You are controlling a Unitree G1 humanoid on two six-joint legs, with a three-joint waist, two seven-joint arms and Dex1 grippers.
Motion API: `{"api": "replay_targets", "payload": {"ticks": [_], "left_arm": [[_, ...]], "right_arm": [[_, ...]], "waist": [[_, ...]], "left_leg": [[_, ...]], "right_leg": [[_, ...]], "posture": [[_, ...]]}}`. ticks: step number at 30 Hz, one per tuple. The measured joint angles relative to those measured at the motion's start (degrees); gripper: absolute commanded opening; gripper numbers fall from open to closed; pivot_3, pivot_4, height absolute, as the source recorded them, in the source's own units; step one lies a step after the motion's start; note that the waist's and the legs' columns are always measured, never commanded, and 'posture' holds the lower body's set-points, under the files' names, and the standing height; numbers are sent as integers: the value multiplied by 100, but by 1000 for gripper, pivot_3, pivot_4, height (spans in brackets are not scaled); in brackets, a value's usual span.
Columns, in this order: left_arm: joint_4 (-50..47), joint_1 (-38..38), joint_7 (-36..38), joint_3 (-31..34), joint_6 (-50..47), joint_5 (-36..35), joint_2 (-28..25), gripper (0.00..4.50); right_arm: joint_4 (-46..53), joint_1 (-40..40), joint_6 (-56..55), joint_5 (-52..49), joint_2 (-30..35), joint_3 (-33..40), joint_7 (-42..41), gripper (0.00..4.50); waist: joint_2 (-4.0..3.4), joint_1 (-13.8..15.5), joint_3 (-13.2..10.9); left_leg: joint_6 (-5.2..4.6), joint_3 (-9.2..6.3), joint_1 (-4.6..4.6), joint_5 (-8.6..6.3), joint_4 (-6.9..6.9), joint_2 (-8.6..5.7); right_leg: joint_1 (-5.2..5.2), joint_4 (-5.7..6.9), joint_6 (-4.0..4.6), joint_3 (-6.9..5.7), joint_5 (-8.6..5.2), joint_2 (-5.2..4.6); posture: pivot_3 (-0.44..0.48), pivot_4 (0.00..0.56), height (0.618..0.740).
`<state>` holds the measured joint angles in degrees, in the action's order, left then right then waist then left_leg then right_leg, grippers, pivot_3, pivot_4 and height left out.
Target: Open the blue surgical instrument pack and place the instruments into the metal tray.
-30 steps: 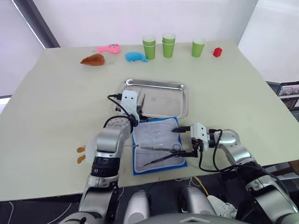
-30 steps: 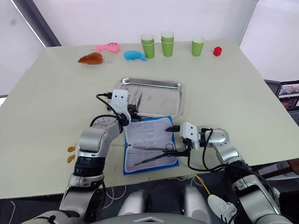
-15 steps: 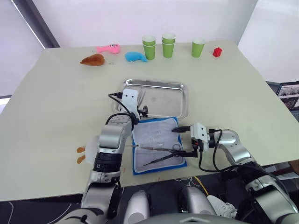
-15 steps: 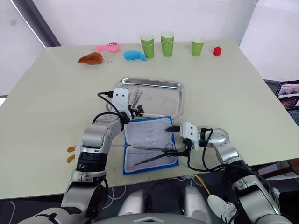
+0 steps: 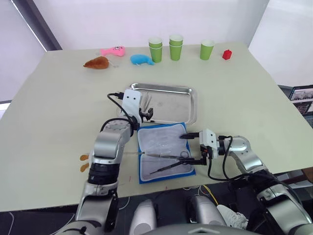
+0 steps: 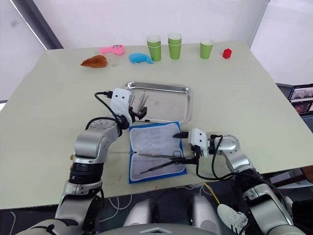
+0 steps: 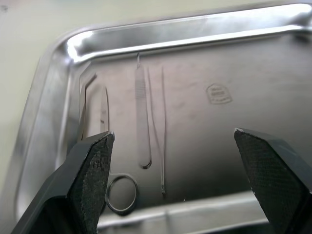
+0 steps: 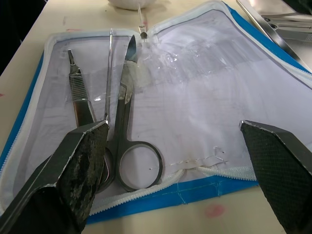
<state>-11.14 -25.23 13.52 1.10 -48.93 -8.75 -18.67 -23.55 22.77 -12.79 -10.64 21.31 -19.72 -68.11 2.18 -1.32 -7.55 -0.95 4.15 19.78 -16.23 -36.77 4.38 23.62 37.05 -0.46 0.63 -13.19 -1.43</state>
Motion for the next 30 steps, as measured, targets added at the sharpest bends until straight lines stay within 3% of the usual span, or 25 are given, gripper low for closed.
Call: {"api": "replay_targets", "payload": {"ticks": [6, 7, 8, 11, 13, 15, 19, 26, 30], "left_arm": [[-314, 492, 1122, 31, 785, -321, -608, 4177], [-365, 597, 1352, 34, 953, -404, -709, 4177], [-578, 878, 2069, 41, 1321, -730, -954, 4177], [-701, 1009, 2520, 48, 1508, -953, -1102, 4177], [-837, 1433, 3637, 103, 1978, -1385, -1671, 4177], [-812, 1559, 4098, 175, 2199, -1506, -1869, 4177], [-421, 1900, 5768, 413, 3208, -1773, -2797, 4177], [296, 1751, 7056, 474, 4234, -1881, -3064, 4376], [311, 1793, 7398, 516, 4242, -2229, -3075, 4376]], "right_arm": [[-3, -4, 0, 3, -13, 0, 12, 4500], [-4, -3, -1, 4, -15, 0, 14, 4500], [-5, -2, -2, 5, -23, 0, 18, 4500], [-8, -2, -2, 12, -41, -4, 49, 4500], [-3, -12, -3, 12, -62, -8, 60, 4500], [-1, -9, -3, 13, -56, -13, 59, 4500], [44, -48, -6, 12, -12, 5, 86, 4500], [50, -56, -6, 12, -8, 3, 57, 4500], [121, -106, -5, 10, 14, 4, 35, 4500]], "waist": [[-2, -25, -1], [-1, -34, -1], [-1, -49, -1], [0, -65, -1], [-5, -98, -4], [-3, -94, -4], [-17, -72, -14], [-18, -69, -19], [-18, -68, -20]], "left_leg": [[0, 0, -1, 0, 0, -1], [0, 0, 0, 0, 0, -1], [0, 0, 0, 0, 0, -2], [0, 1, -1, 0, 0, -3], [0, 2, -2, 0, 6, -3], [0, 2, -1, 0, 6, -3], [0, 2, -2, 0, 7, -1], [0, 8, 1, -1, 9, -3], [-1, 11, 3, -1, 16, -3]], "right_leg": [[1, 0, 12, 5, -7, -6], [1, -1, 12, 5, -7, -8], [2, -2, 12, 5, -8, -13], [2, -3, 12, 6, -8, -12], [6, -4, 13, 5, -9, -11], [8, -5, 13, 2, -10, -12], [10, -11, 8, -1, -13, -18], [12, -18, 8, 2, -12, -26], [12, -22, 9, 0, -11, -26]], "posture": [[0, 150, 739], [0, 150, 739], [0, 150, 739], [0, 150, 739], [0, 150, 739], [0, 150, 739], [0, 150, 739], [0, 150, 739], [0, 150, 739]]}}
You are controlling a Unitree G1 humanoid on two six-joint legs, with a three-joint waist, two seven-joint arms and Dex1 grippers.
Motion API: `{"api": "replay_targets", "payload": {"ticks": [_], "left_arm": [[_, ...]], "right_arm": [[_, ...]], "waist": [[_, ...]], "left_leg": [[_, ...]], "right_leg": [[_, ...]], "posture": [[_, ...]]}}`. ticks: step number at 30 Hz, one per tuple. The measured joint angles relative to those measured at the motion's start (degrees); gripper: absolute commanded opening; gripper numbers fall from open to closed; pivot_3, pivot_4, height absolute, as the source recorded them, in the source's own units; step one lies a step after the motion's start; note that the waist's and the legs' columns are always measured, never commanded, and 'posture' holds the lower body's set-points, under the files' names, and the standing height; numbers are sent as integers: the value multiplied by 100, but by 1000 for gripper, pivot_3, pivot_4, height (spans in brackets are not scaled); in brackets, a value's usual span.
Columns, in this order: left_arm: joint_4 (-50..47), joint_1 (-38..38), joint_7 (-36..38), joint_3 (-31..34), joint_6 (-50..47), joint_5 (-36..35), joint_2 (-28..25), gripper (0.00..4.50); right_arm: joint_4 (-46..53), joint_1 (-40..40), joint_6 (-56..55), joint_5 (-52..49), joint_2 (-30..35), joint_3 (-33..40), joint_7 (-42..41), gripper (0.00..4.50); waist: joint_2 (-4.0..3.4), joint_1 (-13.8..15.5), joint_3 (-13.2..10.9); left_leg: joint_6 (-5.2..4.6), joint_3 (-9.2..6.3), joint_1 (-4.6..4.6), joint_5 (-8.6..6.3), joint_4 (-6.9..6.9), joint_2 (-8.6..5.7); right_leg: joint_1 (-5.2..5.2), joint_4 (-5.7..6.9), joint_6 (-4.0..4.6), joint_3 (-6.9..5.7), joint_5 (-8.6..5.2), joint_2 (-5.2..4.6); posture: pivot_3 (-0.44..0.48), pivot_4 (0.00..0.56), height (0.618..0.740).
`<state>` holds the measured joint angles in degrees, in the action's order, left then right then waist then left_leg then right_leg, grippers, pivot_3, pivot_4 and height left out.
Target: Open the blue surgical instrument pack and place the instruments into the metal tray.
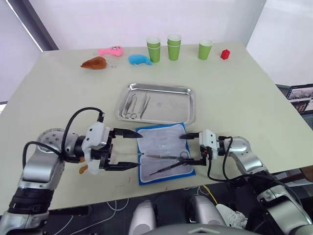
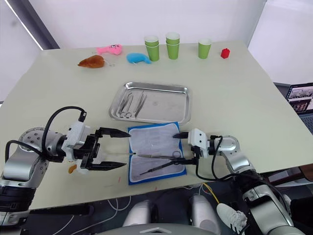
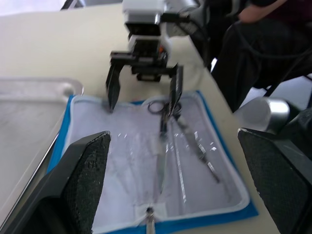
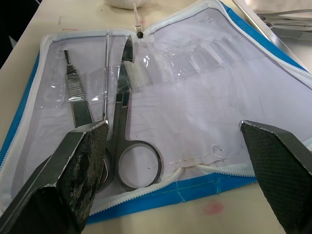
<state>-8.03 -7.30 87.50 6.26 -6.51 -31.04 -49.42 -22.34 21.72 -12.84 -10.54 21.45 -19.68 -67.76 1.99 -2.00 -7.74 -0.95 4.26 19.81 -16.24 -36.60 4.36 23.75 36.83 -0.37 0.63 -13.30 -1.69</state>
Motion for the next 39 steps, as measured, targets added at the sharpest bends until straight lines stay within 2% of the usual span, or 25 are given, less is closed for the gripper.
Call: {"api": "replay_targets", "payload": {"ticks": [23, 27, 30, 39], "left_arm": [[0, 401, 125, -5, 271, -179, 6, 4376], [0, 412, 125, -5, 306, -204, 7, 4376], [-1, 414, 126, -13, 315, -219, 18, 4376], [-32, 421, 133, -94, 316, -228, 49, 4376]], "right_arm": [[540, -113, 359, -77, 265, 102, -49, 4500], [678, -151, 406, -77, 298, 151, -37, 4500], [760, -171, 401, -76, 318, 179, -23, 4500], [735, -120, 203, -6, 321, 175, 63, 4500]], "waist": [[-20, 138, -38], [-21, 140, -42], [-20, 139, -41], [-22, 136, -45]], "left_leg": [[0, 27, 30, 0, 1, -10], [0, 25, 55, 0, -3, -12], [0, 17, 108, 0, -25, -11], [0, 18, 113, 0, -44, -10]], "right_leg": [[23, -6, -8, -2, -4, -5], [44, -6, -9, -4, -4, -5], [82, 0, -10, -9, -2, -3], [85, 7, -12, -8, -1, -1]], "posture": [[0, 150, 739], [0, 150, 739], [0, 150, 739], [0, 150, 739]]}}
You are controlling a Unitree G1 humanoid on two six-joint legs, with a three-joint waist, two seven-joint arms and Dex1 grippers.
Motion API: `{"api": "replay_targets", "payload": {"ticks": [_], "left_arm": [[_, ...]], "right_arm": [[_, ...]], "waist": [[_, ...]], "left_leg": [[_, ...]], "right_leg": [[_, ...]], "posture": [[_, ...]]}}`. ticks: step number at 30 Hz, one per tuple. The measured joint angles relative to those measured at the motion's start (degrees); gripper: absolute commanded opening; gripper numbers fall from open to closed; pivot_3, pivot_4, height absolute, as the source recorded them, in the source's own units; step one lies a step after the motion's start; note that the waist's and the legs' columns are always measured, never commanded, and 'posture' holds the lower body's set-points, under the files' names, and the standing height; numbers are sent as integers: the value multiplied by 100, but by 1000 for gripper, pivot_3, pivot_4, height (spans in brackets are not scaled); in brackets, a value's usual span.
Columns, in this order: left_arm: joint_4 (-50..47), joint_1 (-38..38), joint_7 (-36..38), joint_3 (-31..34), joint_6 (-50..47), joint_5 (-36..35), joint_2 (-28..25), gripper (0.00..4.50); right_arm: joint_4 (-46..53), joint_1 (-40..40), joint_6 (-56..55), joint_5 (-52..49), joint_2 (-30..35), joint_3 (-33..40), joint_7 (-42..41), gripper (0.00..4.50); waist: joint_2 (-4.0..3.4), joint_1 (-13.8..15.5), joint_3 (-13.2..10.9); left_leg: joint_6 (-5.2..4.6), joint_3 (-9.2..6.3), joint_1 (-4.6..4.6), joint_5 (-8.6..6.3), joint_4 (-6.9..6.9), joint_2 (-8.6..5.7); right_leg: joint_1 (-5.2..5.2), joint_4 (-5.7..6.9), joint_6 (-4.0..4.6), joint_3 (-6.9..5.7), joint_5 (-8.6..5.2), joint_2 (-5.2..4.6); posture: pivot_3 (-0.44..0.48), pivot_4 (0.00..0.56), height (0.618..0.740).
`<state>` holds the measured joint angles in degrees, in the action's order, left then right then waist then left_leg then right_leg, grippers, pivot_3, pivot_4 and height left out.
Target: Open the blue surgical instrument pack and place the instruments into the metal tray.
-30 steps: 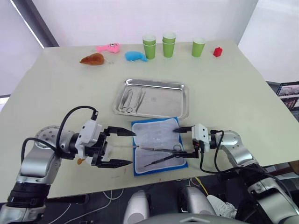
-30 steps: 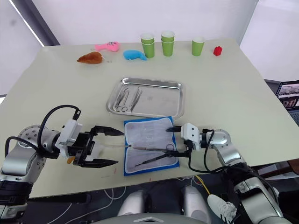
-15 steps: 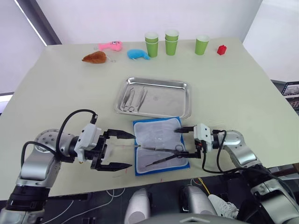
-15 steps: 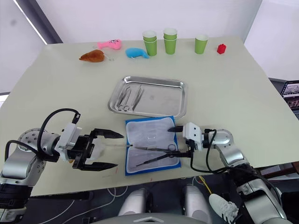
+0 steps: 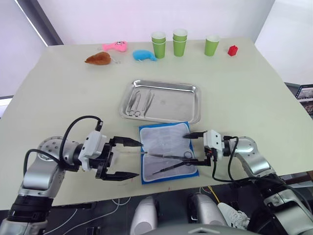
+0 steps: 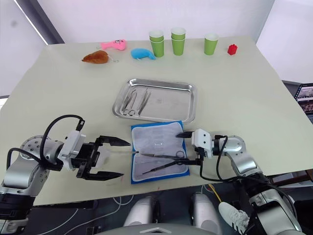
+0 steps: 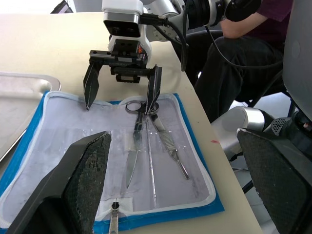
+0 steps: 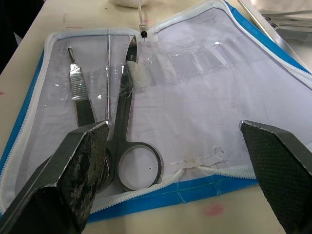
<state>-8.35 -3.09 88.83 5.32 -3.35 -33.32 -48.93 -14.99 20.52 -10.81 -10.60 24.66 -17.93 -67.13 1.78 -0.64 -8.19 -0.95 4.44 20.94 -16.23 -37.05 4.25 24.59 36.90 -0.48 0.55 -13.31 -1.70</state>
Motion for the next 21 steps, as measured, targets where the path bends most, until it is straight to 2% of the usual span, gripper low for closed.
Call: {"api": "replay_targets", "payload": {"ticks": [13, 21], "left_arm": [[-6, 3, 0, -95, 5, -49, 17, 4376], [-9, 63, 0, -95, 6, -61, 18, 4376]], "right_arm": [[-162, 234, -40, 25, -21, 7, -137, 4500], [329, 243, 340, -201, -34, 105, -142, 4500]], "waist": [[-7, -1, -20], [-18, 0, -39]], "left_leg": [[0, -1, 6, 0, -14, 1], [0, -9, 29, 0, -23, 1]], "right_leg": [[3, 13, -1, 0, 2, 2], [18, 15, -21, -4, 14, 4]], "posture": [[0, 150, 739], [0, 150, 739]]}}
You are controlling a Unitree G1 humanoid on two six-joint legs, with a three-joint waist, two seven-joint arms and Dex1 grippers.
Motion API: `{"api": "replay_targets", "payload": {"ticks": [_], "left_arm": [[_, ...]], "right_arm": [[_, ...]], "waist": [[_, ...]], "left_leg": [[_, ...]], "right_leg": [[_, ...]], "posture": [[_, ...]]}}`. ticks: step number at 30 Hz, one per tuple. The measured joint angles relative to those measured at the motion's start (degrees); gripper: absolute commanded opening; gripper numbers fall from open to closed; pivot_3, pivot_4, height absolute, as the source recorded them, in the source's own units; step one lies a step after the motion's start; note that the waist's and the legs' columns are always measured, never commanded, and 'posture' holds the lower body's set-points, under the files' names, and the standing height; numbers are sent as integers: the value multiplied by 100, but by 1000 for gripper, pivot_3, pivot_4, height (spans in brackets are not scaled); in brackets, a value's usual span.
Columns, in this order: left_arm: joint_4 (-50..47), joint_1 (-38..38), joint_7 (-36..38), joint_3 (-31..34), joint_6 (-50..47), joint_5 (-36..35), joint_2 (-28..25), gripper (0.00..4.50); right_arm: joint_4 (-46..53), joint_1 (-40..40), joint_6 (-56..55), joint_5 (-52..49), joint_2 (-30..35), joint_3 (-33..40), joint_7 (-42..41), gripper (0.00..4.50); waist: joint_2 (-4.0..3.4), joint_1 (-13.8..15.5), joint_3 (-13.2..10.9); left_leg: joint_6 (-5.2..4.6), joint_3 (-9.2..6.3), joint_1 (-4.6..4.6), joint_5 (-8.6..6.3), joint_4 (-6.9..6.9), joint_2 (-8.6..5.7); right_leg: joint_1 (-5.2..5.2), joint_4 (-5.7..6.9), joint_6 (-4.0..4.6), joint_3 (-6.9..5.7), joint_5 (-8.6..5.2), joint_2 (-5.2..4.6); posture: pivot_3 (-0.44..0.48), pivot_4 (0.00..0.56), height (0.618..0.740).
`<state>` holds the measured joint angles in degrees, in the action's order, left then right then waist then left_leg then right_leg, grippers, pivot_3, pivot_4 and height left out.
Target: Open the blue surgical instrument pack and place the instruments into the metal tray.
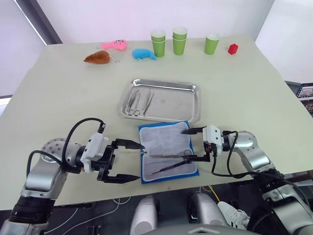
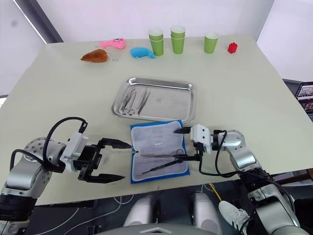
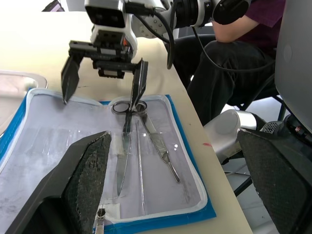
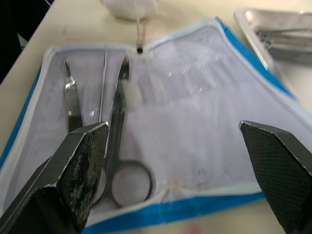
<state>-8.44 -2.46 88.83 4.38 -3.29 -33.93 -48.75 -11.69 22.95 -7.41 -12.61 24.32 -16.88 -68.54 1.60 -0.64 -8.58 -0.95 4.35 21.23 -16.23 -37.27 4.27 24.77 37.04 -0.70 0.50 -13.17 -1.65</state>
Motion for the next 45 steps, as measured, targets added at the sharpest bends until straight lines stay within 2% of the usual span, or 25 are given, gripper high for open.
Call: {"api": "replay_targets", "payload": {"ticks": [4, 13, 22, 32, 45], "left_arm": [[0, -6, 0, -1, 30, 1, 39, 4376], [4, 5, -3, -30, 129, 11, 114, 4376], [91, 30, -54, -291, 447, 300, 513, 4376], [1228, -510, -117, -715, 1259, 958, 1122, 4376], [2301, -946, -176, -1205, 1940, 1642, 1449, 4376]], "right_arm": [[454, -4, 301, -256, 93, 161, 3, 4500], [1687, -499, 989, -840, 860, 582, -196, 4500], [2521, -1054, 1381, -1450, 1655, 1130, -491, 4500], [3401, -1611, 1867, -2278, 2158, 1860, -537, 4500], [3672, -1753, 2229, -2712, 2385, 2282, -466, 4500]], "waist": [[-14, 3, -11], [-17, 19, -14], [-18, 33, -15], [-18, 87, -15], [-18, 138, -15]], "left_leg": [[0, -4, 9, 0, -10, 0], [0, -21, 30, 0, -19, -1], [0, -31, 40, 0, -31, -2], [-1, -45, 58, -1, -90, -3], [-2, -49, 50, 0, -123, -7]], "right_leg": [[1, 0, -4, -3, 2, 0], [9, 0, -7, -19, 4, 0], [11, 1, -10, -25, 7, 0], [7, 20, -19, -32, 12, 2], [4, 71, -29, -21, 19, 4]], "posture": [[0, 150, 739], [0, 150, 739], [0, 150, 739], [0, 150, 739], [0, 150, 739]]}}
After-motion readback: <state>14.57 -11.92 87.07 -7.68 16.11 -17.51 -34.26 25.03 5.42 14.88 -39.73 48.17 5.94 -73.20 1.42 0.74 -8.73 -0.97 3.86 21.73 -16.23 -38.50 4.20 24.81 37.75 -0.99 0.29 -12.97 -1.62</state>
